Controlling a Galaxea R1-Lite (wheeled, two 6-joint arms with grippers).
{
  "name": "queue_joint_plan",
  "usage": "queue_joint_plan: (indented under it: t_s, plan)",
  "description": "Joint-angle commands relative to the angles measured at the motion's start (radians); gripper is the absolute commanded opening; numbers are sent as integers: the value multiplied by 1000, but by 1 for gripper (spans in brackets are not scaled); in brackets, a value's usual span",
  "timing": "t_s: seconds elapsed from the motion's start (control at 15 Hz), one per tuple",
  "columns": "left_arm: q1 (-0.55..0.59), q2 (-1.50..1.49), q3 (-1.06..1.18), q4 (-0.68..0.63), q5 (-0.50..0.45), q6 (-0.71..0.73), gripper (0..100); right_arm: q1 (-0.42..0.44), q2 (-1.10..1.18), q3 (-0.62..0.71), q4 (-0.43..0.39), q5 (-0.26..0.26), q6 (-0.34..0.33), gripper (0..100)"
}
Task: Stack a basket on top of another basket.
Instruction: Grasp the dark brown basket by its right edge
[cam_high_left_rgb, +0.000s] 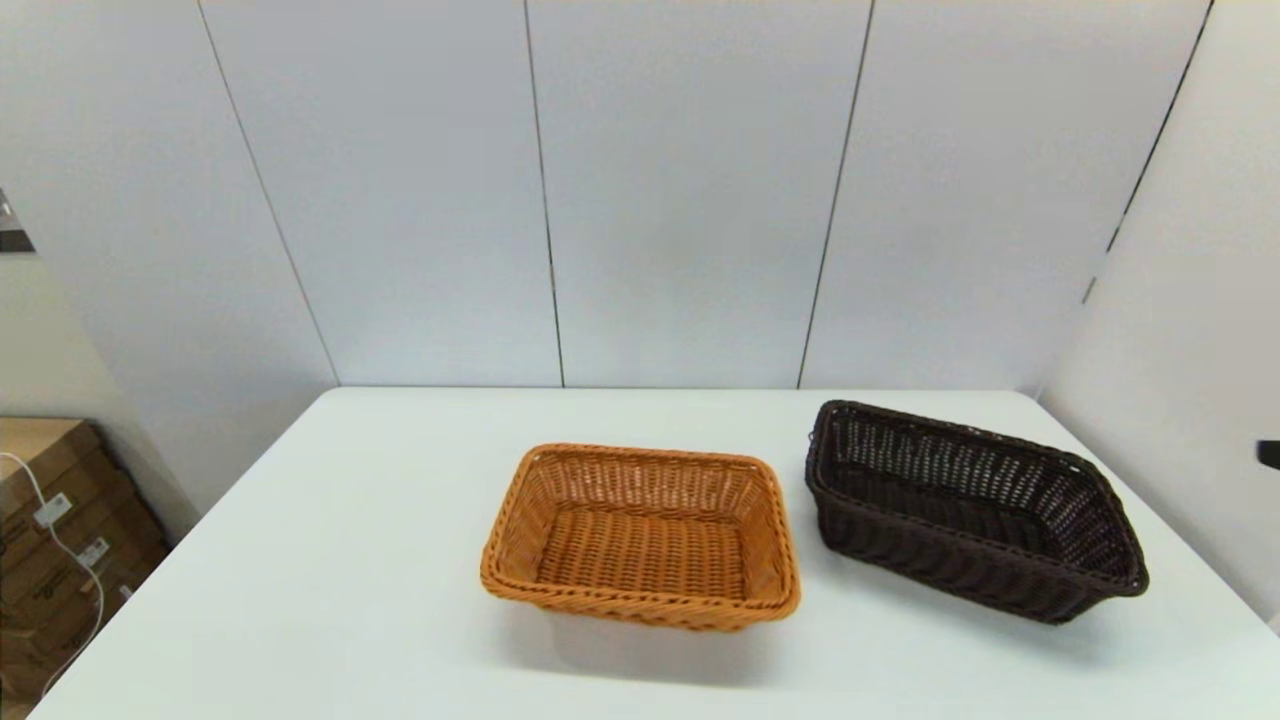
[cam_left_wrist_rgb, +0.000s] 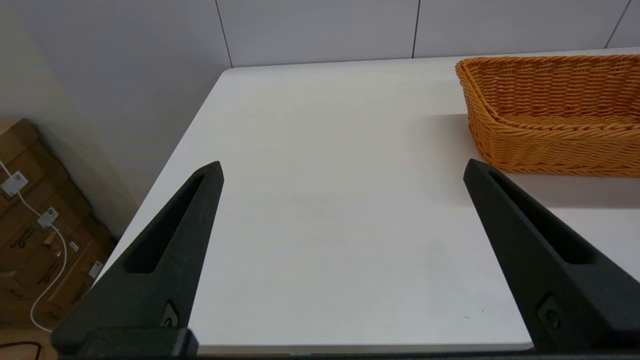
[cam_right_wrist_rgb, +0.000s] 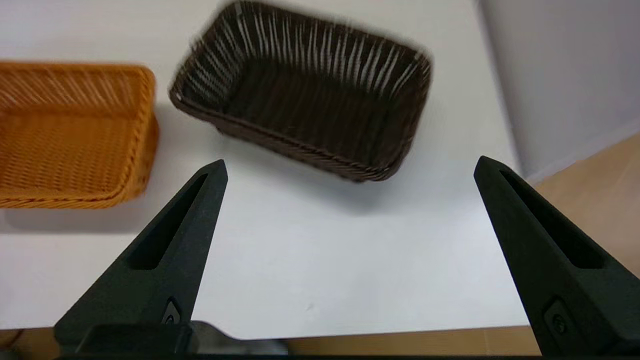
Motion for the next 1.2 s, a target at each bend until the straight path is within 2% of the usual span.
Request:
queue_joint_plan:
  t_s: [0.07,0.27,0.47,0.87,1.2]
  plan:
    - [0,1,0,2,0,0,100,8,499,-139,33,-2,90,100]
    - [0,1,0,2,0,1,100,-46,659,-186,30,-2,104,100]
    - [0,1,0,0,0,0,100,-101,786,-251,31,-2,86,100]
    - [0,1,0,0,0,0,100,-244,895,-324,31,4,-60,100]
    - [0,1,0,0,0,0,100,-287,980,-335,30,12,-149,100]
